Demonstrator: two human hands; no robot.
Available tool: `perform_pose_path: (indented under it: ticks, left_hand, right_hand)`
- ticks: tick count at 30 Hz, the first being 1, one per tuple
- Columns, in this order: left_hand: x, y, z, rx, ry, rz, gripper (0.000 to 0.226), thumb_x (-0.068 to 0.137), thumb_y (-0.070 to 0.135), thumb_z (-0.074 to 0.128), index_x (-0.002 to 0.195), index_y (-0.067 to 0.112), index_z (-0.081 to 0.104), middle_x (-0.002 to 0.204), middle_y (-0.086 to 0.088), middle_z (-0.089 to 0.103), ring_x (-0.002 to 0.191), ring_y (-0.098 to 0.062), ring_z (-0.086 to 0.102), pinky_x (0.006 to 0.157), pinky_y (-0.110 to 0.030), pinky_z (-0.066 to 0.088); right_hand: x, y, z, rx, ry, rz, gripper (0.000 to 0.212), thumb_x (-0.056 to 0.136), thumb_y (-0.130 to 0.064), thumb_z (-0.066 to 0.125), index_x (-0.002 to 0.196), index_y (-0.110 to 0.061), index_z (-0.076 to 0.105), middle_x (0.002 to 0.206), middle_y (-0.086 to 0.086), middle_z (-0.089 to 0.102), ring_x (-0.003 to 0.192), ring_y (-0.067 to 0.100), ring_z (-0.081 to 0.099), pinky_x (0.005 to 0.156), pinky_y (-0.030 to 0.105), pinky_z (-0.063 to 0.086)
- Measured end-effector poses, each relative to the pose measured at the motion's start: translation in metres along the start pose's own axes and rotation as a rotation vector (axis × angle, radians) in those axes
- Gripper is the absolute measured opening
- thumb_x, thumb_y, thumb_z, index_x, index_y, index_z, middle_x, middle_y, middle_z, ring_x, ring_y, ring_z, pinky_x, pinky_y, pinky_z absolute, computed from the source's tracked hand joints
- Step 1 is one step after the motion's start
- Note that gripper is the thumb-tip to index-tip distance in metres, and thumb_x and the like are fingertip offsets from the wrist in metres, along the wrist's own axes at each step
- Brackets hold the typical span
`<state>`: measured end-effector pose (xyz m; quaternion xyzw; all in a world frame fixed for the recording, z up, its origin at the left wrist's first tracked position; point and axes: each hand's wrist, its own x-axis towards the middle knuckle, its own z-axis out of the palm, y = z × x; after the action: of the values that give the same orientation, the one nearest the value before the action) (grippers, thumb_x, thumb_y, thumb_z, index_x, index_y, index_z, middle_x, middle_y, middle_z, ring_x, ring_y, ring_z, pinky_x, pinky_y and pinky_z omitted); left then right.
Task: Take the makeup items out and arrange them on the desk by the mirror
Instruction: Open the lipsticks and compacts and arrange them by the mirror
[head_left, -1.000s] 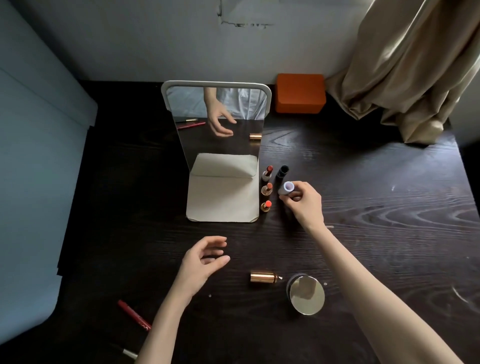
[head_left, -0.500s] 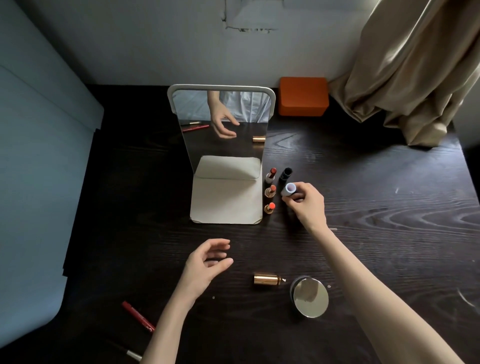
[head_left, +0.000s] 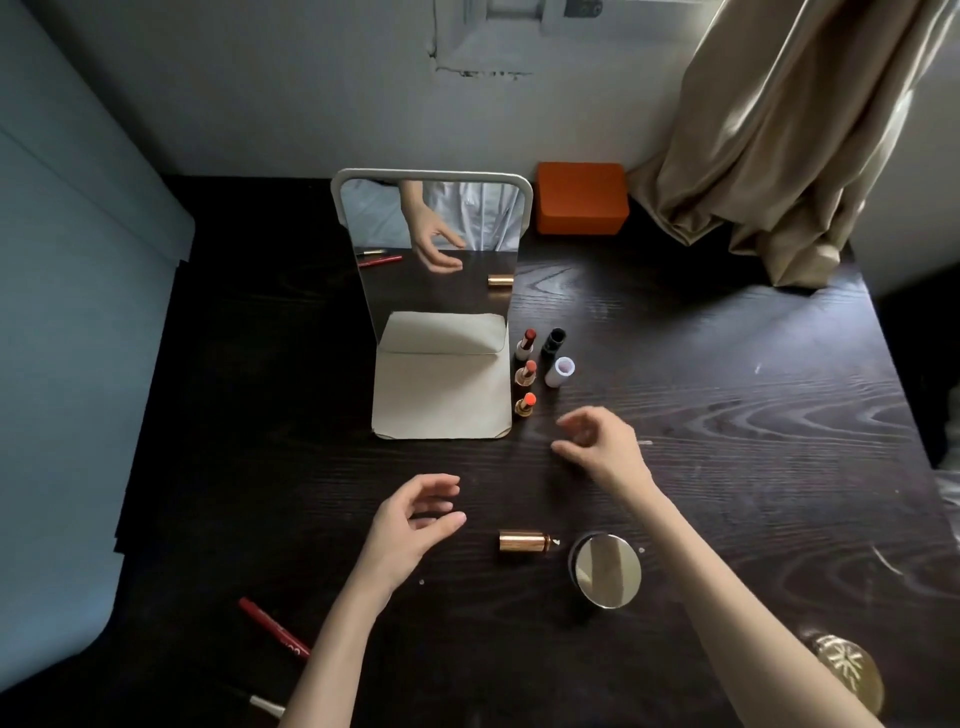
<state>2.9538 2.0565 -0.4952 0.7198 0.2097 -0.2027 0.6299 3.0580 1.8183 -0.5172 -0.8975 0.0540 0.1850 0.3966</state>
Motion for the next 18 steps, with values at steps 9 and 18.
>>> perform_pose_path:
  ticks: [9, 18]
  left_hand:
    - [-0.021, -0.011, -0.002, 0.034, -0.046, 0.01, 0.035, 0.076, 0.008, 0.074, 0.104, 0.028, 0.064, 0.104, 0.003, 0.068, 0.097, -0.01, 0.064, 0.083, -0.023, 0.051]
    - [-0.025, -0.012, -0.007, 0.008, -0.018, -0.004, 0.033, 0.078, 0.006, 0.072, 0.104, 0.024, 0.065, 0.103, 0.002, 0.068, 0.096, -0.01, 0.064, 0.078, -0.017, 0.051]
  right_hand:
    - [-0.075, 0.01, 0.036, -0.614, -0.348, -0.281, 0.037, 0.077, -0.038, 0.07, 0.11, -0.028, 0.059, 0.115, -0.01, 0.05, 0.112, 0.016, 0.036, 0.088, 0.03, 0.029]
    - [-0.054, -0.017, -0.008, 0.213, 0.131, -0.033, 0.012, 0.076, -0.024, 0.076, 0.085, -0.027, 0.069, 0.077, -0.001, 0.068, 0.065, 0.001, 0.054, 0.063, 0.009, 0.04]
